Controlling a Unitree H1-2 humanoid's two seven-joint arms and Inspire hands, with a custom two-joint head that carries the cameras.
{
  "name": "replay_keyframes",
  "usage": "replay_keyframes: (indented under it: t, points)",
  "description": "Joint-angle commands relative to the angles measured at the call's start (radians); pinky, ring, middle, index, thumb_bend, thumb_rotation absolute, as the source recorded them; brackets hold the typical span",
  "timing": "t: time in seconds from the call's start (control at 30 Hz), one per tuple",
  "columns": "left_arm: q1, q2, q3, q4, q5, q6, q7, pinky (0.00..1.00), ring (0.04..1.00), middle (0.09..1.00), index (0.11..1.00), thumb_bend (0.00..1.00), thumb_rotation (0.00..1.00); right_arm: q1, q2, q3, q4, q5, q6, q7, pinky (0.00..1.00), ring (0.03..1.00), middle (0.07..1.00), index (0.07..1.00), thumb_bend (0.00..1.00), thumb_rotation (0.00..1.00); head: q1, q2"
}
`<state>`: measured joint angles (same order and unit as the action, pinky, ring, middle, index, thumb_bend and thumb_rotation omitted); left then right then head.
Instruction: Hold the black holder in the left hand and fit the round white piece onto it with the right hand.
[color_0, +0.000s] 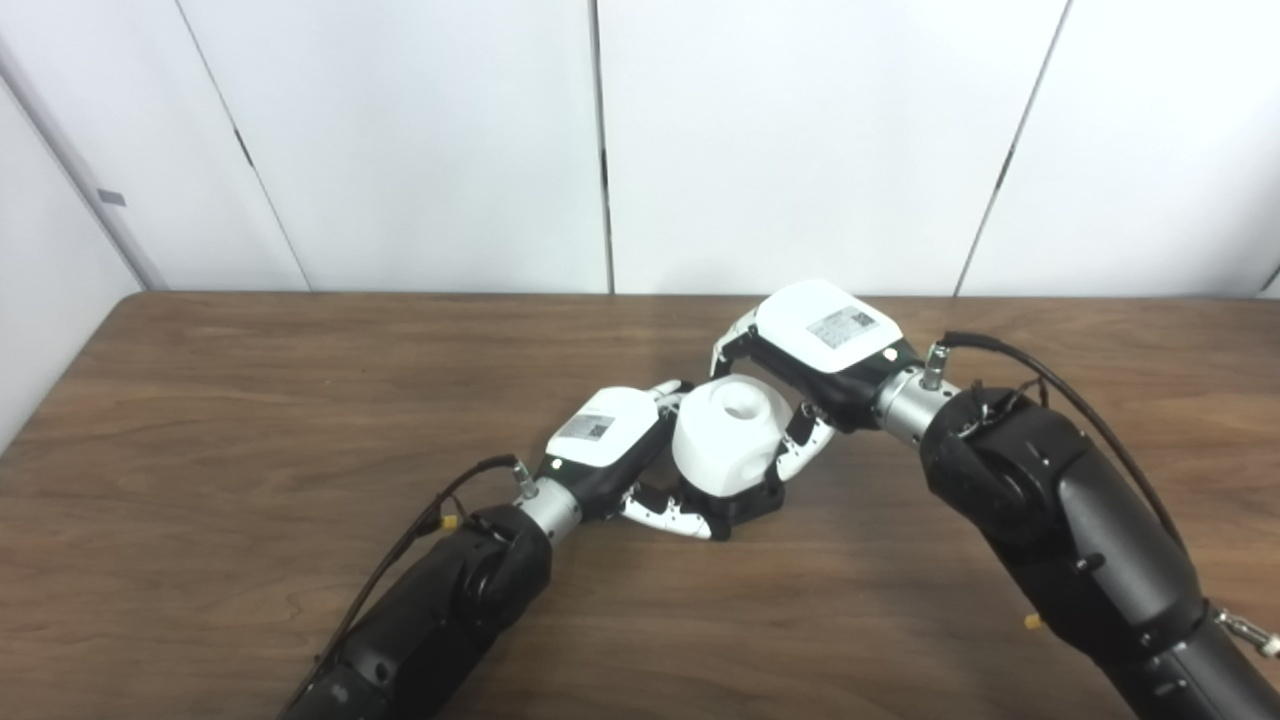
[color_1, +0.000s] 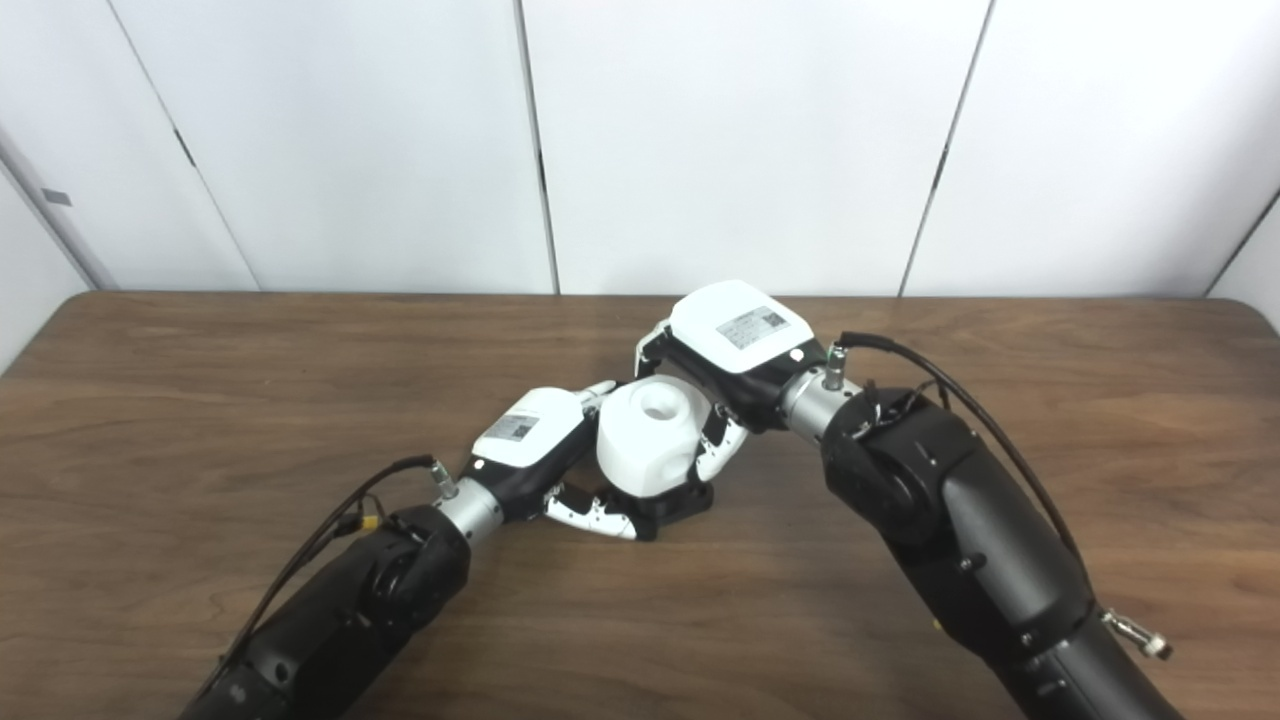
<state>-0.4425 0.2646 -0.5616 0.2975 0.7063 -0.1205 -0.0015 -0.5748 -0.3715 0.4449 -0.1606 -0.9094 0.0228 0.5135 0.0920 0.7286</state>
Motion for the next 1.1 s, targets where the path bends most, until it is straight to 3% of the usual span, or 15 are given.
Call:
replay_keyframes:
  t: [0.0, 0.5, 1.07]
  points:
    - [0.028, -0.012, -0.047, 0.006, 0.037, 0.017, -0.086, 0.89, 0.950, 0.889, 0.485, 0.52, 0.07, -0.008, -0.015, 0.022, 0.013, 0.006, -0.035, 0.032, 0.79, 0.802, 0.715, 0.483, 0.52, 0.14, 0.002, 0.001]
    - [0.034, -0.004, -0.044, -0.002, 0.030, 0.014, -0.085, 0.87, 0.938, 0.892, 0.485, 0.52, 0.07, -0.013, -0.067, 0.014, -0.006, 0.018, -0.058, 0.055, 0.77, 0.800, 0.711, 0.482, 0.52, 0.14, -0.003, 0.010]
    - [0.037, -0.007, -0.041, -0.008, 0.021, 0.020, -0.094, 0.90, 0.947, 0.895, 0.485, 0.52, 0.07, -0.011, -0.052, 0.025, -0.015, 0.015, -0.056, 0.069, 0.79, 0.805, 0.715, 0.483, 0.52, 0.14, -0.002, 0.014]
